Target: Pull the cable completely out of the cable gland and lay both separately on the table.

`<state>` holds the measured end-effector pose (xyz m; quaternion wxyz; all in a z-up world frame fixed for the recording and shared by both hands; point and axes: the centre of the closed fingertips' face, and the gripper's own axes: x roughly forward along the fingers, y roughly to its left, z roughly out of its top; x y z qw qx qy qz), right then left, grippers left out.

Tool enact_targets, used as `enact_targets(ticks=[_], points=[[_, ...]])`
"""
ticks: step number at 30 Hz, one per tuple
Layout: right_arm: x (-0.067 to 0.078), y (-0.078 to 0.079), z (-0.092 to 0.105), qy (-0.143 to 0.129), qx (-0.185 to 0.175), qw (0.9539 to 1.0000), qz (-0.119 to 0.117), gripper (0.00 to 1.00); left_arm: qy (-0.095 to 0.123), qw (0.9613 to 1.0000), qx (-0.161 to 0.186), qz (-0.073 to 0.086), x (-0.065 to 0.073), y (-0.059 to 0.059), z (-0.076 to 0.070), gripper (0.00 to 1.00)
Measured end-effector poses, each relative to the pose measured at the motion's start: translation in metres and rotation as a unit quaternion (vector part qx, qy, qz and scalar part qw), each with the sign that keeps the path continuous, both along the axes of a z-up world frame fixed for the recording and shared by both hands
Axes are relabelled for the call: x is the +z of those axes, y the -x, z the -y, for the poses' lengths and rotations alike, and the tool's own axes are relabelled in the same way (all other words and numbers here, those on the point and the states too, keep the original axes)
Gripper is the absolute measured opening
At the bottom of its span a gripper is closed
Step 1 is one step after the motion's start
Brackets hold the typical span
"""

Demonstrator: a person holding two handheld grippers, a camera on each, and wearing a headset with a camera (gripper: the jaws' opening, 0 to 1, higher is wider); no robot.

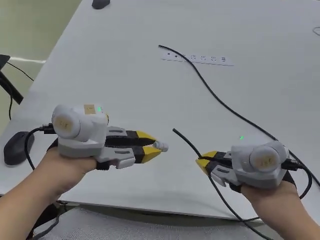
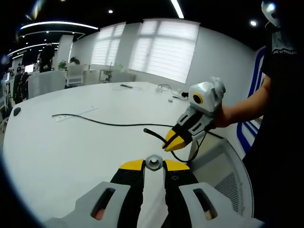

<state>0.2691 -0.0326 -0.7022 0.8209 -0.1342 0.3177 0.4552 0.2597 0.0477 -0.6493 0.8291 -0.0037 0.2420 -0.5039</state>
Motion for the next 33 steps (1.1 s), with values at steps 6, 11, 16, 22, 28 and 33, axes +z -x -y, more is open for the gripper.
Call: enact_targets(ticks=[6, 11, 16, 22, 28, 33], points=[[0.001, -0.004, -0.016, 0.007, 0.017, 0.9998, -0.002, 0.0, -0.008, 0.9996, 0.0, 0.025, -0.006, -0.002, -0.013, 0.15], [0.005, -0.011, -0.032, 0.008, 0.024, 0.9997, -0.003, 0.0, -0.001, 0.9997, 0.0, 0.025, -0.011, 0.0, -0.024, 0.15], [0.01, -0.022, -0.05, 0.014, 0.026, 0.9995, 0.009, 0.0, -0.004, 0.9997, -0.011, 0.022, -0.025, 0.004, -0.036, 0.15], [0.014, -0.032, -0.074, 0.014, 0.031, 0.9993, 0.012, 0.0, 0.004, 0.9998, -0.017, 0.01, -0.04, 0.005, -0.047, 0.15], [0.011, -0.045, -0.102, 0.03, 0.041, 0.9986, 0.018, 0.0, 0.001, 0.9996, -0.029, -0.001, -0.058, 0.006, -0.061, 0.15], [0.008, -0.054, -0.131, 0.043, 0.058, 0.9971, 0.023, 0.0, -0.001, 0.9996, -0.026, -0.014, -0.073, 0.004, -0.08, 0.15]])
